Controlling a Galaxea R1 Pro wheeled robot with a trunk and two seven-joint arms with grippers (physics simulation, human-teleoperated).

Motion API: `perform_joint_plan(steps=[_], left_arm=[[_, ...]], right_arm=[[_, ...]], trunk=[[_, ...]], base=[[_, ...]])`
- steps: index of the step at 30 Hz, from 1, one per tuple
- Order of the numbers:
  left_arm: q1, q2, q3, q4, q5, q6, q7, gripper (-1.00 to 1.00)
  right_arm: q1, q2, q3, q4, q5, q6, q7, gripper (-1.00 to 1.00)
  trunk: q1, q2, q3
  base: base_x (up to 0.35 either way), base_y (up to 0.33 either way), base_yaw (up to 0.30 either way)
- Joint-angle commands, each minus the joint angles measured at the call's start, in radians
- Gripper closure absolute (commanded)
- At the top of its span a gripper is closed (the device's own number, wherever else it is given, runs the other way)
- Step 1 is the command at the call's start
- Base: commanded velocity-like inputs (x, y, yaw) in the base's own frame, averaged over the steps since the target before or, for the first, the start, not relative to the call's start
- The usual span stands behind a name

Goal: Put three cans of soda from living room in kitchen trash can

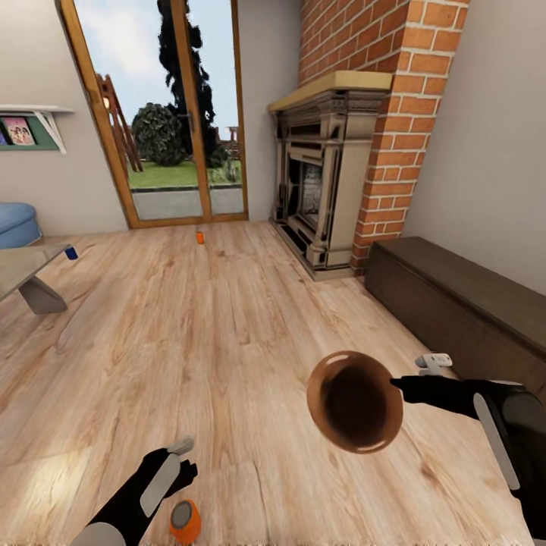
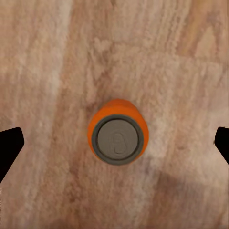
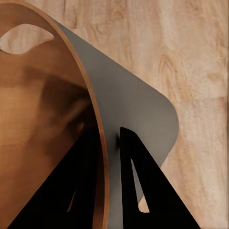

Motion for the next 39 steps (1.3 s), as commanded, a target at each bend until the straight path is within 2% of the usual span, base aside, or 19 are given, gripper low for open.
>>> perform_joint_plan(steps=[1,14,16,18,20,21,27,32,33,37,39], left_arm=[[-0.001,0.000,0.000,0.001,-0.001,-0.001,-0.001,-1.00],[-0.001,-0.001,-0.005,0.038,-0.002,-0.010,-0.002,-1.00],[-0.001,-0.001,-0.006,0.038,-0.002,-0.011,-0.002,-1.00],[-0.001,-0.001,-0.007,0.039,-0.002,-0.012,-0.006,-1.00],[-0.001,-0.001,-0.007,0.039,-0.002,-0.012,-0.010,-1.00],[-0.001,-0.001,-0.007,0.039,-0.002,-0.012,-0.012,-1.00],[-0.001,-0.001,-0.007,0.039,-0.002,-0.012,-0.015,-1.00],[-0.001,-0.001,-0.007,0.039,-0.002,-0.012,-0.015,-1.00],[-0.001,-0.001,-0.007,0.039,-0.002,-0.012,-0.015,-1.00],[-0.001,-0.002,-0.007,0.035,-0.001,-0.013,-0.022,-1.00],[-0.004,-0.001,-0.006,0.028,-0.002,-0.013,-0.038,-1.00]], right_arm=[[0.000,0.000,0.001,-0.003,-0.027,0.005,0.002,1.00],[-0.005,-0.001,0.011,0.015,-0.022,0.005,0.001,1.00],[-0.013,-0.001,0.009,0.058,-0.021,0.005,0.001,1.00],[-0.042,-0.001,0.009,0.152,-0.020,0.005,0.001,1.00],[-0.071,0.000,0.023,0.213,-0.019,0.005,0.000,1.00],[-0.092,-0.001,0.046,0.258,-0.019,0.005,0.001,1.00],[-0.109,-0.001,0.072,0.294,-0.020,0.005,0.001,1.00],[-0.107,-0.003,0.075,0.282,-0.023,0.005,0.001,1.00],[-0.105,-0.007,0.075,0.273,-0.024,0.005,0.001,1.00],[-0.095,-0.054,0.078,0.202,-0.030,0.005,0.003,1.00],[-0.094,-0.065,0.079,0.183,-0.032,0.005,0.003,1.00]], trunk=[[0.000,0.000,-0.004],[0.006,-0.003,-0.054],[0.007,-0.004,-0.062],[0.008,-0.004,-0.070],[0.009,-0.005,-0.077],[0.009,-0.005,-0.081],[0.012,-0.006,-0.104],[0.014,-0.008,-0.124],[0.015,-0.008,-0.128],[0.016,-0.009,-0.143],[0.017,-0.009,-0.151]], base=[[0.000,0.000,0.000],[0.000,0.000,0.000],[0.000,0.000,0.000],[0.000,0.000,0.000],[0.000,0.000,0.000],[0.000,0.000,0.000],[0.000,0.000,0.000],[0.000,0.000,0.000],[0.000,0.000,0.000],[0.000,0.000,0.000],[0.000,0.000,0.000]])
